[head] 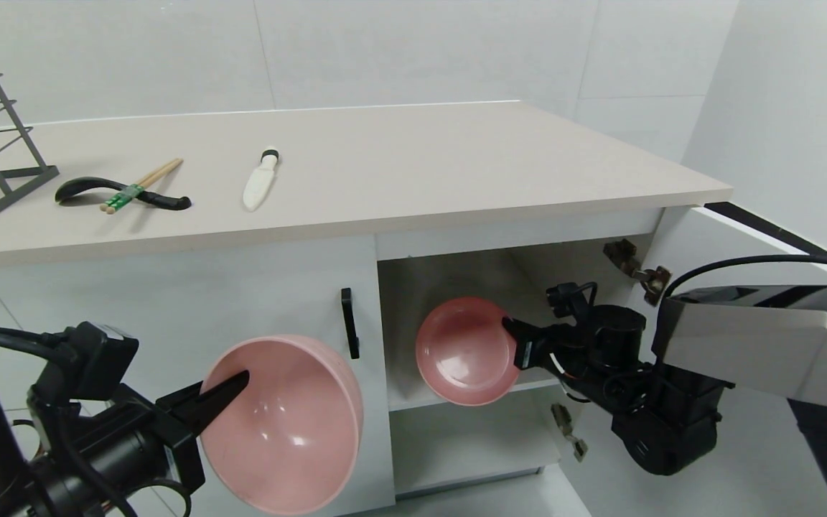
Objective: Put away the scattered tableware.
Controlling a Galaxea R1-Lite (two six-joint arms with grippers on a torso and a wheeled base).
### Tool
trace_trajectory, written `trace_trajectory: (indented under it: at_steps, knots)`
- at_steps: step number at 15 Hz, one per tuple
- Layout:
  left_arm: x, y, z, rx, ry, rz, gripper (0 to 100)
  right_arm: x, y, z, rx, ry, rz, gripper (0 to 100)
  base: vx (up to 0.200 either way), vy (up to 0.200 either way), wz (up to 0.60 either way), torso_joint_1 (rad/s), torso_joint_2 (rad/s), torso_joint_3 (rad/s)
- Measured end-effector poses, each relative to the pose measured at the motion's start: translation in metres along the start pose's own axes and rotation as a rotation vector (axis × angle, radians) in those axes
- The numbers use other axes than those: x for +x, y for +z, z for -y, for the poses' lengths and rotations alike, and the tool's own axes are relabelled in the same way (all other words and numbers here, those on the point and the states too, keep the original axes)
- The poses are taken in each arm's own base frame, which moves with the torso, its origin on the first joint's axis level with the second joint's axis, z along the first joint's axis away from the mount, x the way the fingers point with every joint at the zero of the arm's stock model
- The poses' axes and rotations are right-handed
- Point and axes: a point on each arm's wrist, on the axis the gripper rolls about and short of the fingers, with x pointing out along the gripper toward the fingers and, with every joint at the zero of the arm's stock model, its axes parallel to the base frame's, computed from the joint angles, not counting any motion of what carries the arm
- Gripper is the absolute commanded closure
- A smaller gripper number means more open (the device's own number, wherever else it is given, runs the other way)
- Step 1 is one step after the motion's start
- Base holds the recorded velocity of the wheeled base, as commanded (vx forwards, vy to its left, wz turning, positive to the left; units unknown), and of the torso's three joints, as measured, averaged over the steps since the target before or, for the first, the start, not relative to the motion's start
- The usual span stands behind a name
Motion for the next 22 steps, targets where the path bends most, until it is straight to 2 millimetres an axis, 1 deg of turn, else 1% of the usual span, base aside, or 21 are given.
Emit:
trace_trajectory:
  at_steps: [2, 4, 7, 10, 14, 19, 22]
  knots:
    - [0.000, 0.000, 0.000, 0.000, 0.000, 0.000, 100, 0.012, 0.001, 0.003, 0.006, -0.008, -0.021, 100, 0.000, 0.000, 0.00, 0.000, 0.00, 0.000]
    - [0.000, 0.000, 0.000, 0.000, 0.000, 0.000, 100, 0.024, 0.006, 0.004, 0.007, -0.008, -0.019, 100, 0.000, 0.000, 0.00, 0.000, 0.00, 0.000]
    - [0.000, 0.000, 0.000, 0.000, 0.000, 0.000, 100, 0.037, 0.008, 0.006, 0.031, -0.007, -0.011, 100, 0.000, 0.000, 0.00, 0.000, 0.00, 0.000]
    - [0.000, 0.000, 0.000, 0.001, 0.002, 0.001, 100, 0.048, 0.003, 0.014, 0.088, -0.032, -0.039, 100, 0.000, 0.000, 0.00, 0.000, 0.00, 0.000]
    - [0.000, 0.000, -0.001, 0.001, 0.004, 0.001, 100, 0.060, -0.007, 0.029, 0.161, -0.068, -0.064, 100, 0.000, 0.000, 0.00, 0.000, 0.00, 0.000]
    - [0.000, 0.000, -0.001, 0.000, 0.007, 0.001, 100, 0.071, -0.019, 0.035, 0.199, -0.107, -0.109, 100, 0.000, 0.000, 0.00, 0.000, 0.00, 0.000]
    - [0.000, 0.000, -0.001, 0.000, 0.007, 0.000, 100, 0.082, -0.019, 0.037, 0.216, -0.139, -0.112, 100, 0.000, 0.000, 0.00, 0.000, 0.00, 0.000]
